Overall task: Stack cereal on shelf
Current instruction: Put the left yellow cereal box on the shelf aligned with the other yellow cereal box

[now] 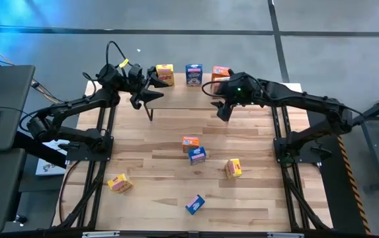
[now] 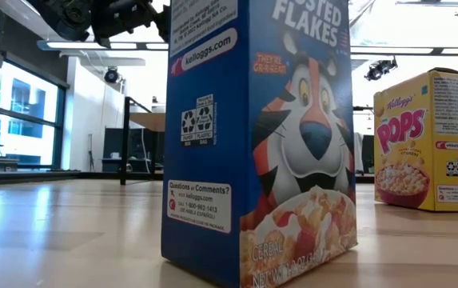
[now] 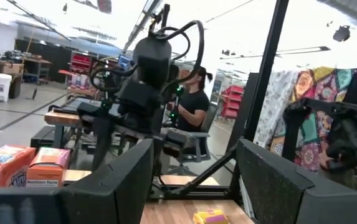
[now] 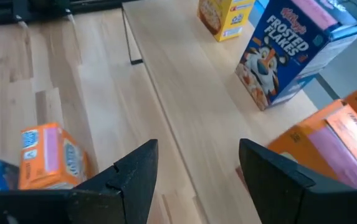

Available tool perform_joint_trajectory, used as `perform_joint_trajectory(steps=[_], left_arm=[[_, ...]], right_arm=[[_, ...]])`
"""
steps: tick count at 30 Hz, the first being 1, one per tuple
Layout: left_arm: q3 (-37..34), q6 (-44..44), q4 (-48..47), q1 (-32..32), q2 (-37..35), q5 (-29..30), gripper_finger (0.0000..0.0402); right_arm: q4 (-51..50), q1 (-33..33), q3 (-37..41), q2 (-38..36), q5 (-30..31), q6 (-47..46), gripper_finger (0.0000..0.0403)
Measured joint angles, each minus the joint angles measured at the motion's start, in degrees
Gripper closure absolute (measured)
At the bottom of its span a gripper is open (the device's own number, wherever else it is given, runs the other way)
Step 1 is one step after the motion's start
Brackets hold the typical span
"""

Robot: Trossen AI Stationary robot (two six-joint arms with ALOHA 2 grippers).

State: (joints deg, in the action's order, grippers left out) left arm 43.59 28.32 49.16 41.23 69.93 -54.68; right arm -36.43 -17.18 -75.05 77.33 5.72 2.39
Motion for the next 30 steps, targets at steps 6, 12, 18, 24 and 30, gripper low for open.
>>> perform_joint_trajectory(steps=[6, 12, 18, 24, 30], left_arm=[[0.0, -1.7, 0.0, -0.4, 0.0, 0.0, 0.0178], [0.0, -0.4, 0.0, -1.2, 0.0, -0.1, 0.0178], [0.0, 0.2, 0.0, -1.7, 0.0, 0.0, 0.0178], [0.0, 0.6, 0.0, -1.7, 0.0, -0.1, 0.0178], [0.0, 4.4, 0.1, -1.7, 0.0, -0.2, 0.0178]], right_arm=[[-3.2, 1.8, 0.0, -4.2, 1.3, -1.0, 0.0185], [-6.6, 4.6, 0.0, -8.7, 6.4, -2.4, 0.0185], [-10.0, 7.8, 0.0, -12.2, 11.5, -4.3, 0.0185], [-13.5, 10.7, 0.0, -14.0, 15.6, -7.0, 0.0185], [-15.2, 12.6, 0.0, -14.1, 18.0, -8.7, 0.0185]])
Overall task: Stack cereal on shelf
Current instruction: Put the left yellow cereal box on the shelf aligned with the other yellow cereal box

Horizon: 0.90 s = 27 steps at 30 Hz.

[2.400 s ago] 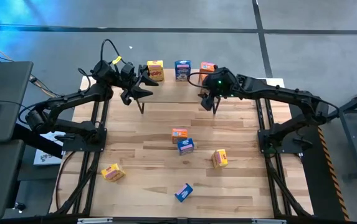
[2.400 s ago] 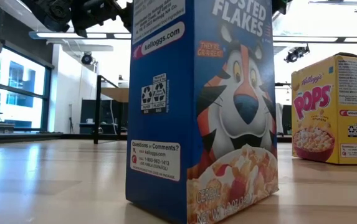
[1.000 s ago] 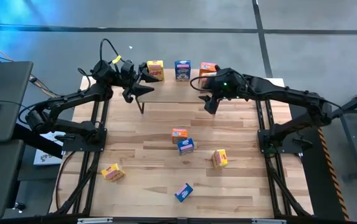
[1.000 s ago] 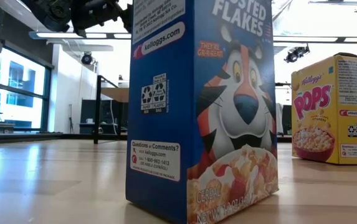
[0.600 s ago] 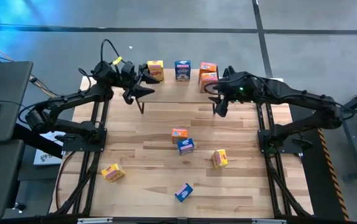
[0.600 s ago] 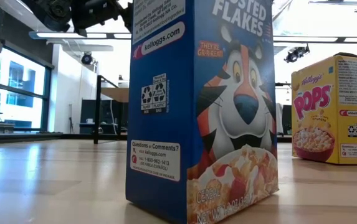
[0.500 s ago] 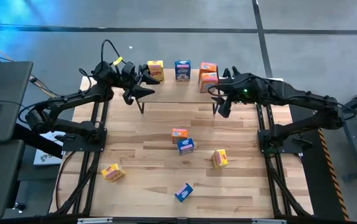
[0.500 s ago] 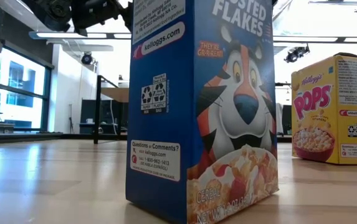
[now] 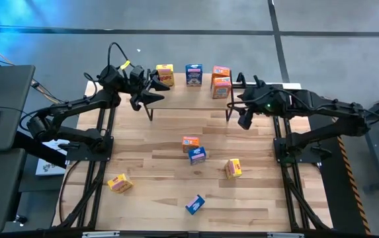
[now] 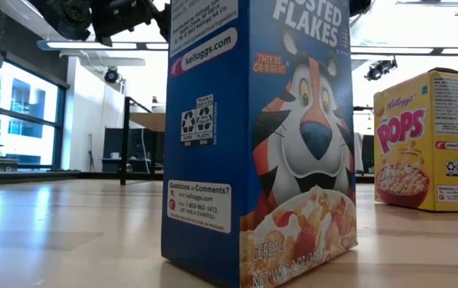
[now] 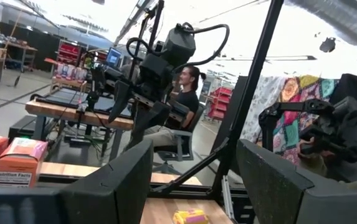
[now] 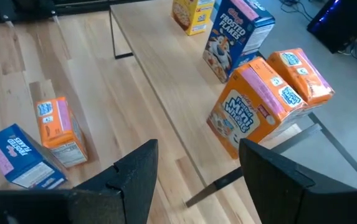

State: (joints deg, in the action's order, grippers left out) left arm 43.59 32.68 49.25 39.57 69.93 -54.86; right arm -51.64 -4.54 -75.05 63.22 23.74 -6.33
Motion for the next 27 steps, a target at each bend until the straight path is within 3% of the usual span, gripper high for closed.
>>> perform_joint_trajectory(steps=[18, 27], left_arm=[[0.0, -0.2, 0.0, -5.7, 0.0, -0.9, 0.0178], [7.2, 1.1, -8.8, -8.0, 0.0, -8.5, 0.0178]], right_arm=[[0.0, 0.9, 0.0, 0.1, 0.3, -0.1, 0.0185], [0.1, 0.9, 0.5, 0.1, 0.5, 0.0, 0.0185]])
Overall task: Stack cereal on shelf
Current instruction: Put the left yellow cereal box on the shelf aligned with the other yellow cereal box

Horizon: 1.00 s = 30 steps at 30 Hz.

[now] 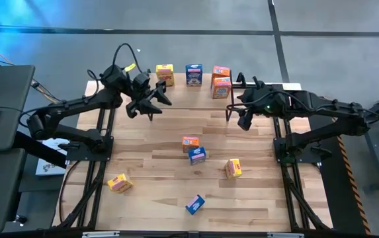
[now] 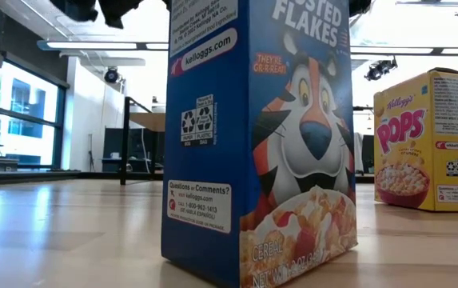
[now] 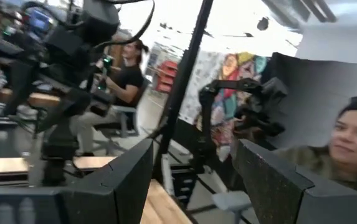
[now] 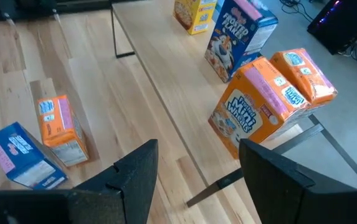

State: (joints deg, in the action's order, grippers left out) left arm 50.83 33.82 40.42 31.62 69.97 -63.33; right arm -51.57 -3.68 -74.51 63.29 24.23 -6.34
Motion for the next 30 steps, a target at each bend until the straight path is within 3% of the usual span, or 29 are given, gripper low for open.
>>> perform_joint_trajectory(steps=[8, 12, 17, 23, 26, 30], left_arm=[[7.6, -5.0, -18.3, -0.6, 0.0, -1.7, 0.0178], [12.0, -9.3, -28.8, -0.6, 0.0, 0.4, 0.0178], [19.2, -19.2, -46.4, -0.5, 0.0, 10.4, 0.0178], [28.7, -32.6, -70.8, -0.9, 0.0, 28.3, 0.0178], [31.3, -34.1, -78.2, -2.0, -0.2, 34.7, 0.0178], [31.9, -31.2, -81.2, -3.9, -2.2, 36.7, 0.0178]], right_arm=[[1.1, 0.0, 4.9, 0.0, 3.3, -0.2, 0.0185], [2.5, 0.0, 5.7, 0.0, 4.5, 0.3, 0.0185], [5.4, -0.1, 5.7, 0.0, 4.7, 0.3, 0.0185], [5.6, -0.1, 5.7, 0.0, 4.7, 0.3, 0.0185], [5.6, -0.1, 5.7, 0.0, 4.7, 0.3, 0.0185], [5.6, -0.1, 5.7, 0.0, 4.7, 0.7, 0.0185]])
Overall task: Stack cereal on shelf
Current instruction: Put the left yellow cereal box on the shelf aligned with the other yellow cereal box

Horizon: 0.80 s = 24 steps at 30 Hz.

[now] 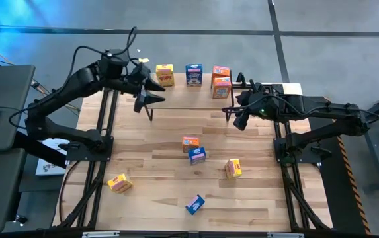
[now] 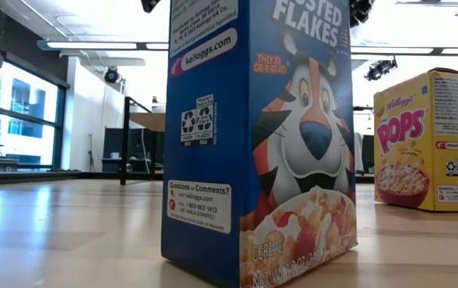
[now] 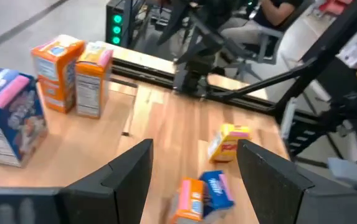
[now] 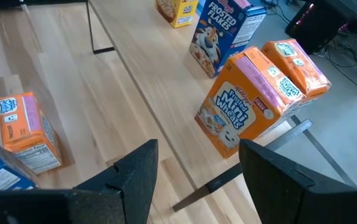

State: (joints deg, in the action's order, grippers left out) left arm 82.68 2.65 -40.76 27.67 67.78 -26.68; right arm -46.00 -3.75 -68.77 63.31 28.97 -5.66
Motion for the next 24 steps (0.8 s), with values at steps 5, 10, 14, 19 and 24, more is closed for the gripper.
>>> perform_joint_trajectory(steps=[5, 10, 14, 19, 24], left_arm=[[0.0, 3.1, -3.8, -3.7, -3.8, 4.0, 0.0178], [0.0, 7.2, -9.5, -9.3, -7.7, 16.5, 0.0178], [0.0, 11.5, -12.9, -14.1, -9.5, 21.5, 0.0178], [0.0, 16.0, -16.2, -21.0, -10.0, 27.8, 0.0178], [0.0, 20.5, -19.3, -28.1, -9.5, 32.0, 0.0178]], right_arm=[[0.0, 0.0, 0.0, 0.0, 0.0, 0.5, 0.0185], [0.0, 0.0, 0.0, 0.0, -0.1, 0.5, 0.0185], [0.2, 0.0, 0.0, 0.0, -0.1, -0.3, 0.0185], [0.3, 0.0, 0.0, 0.0, -0.3, -1.2, 0.0185], [0.3, 0.0, 0.0, 0.0, -0.5, -1.9, 0.0185]])
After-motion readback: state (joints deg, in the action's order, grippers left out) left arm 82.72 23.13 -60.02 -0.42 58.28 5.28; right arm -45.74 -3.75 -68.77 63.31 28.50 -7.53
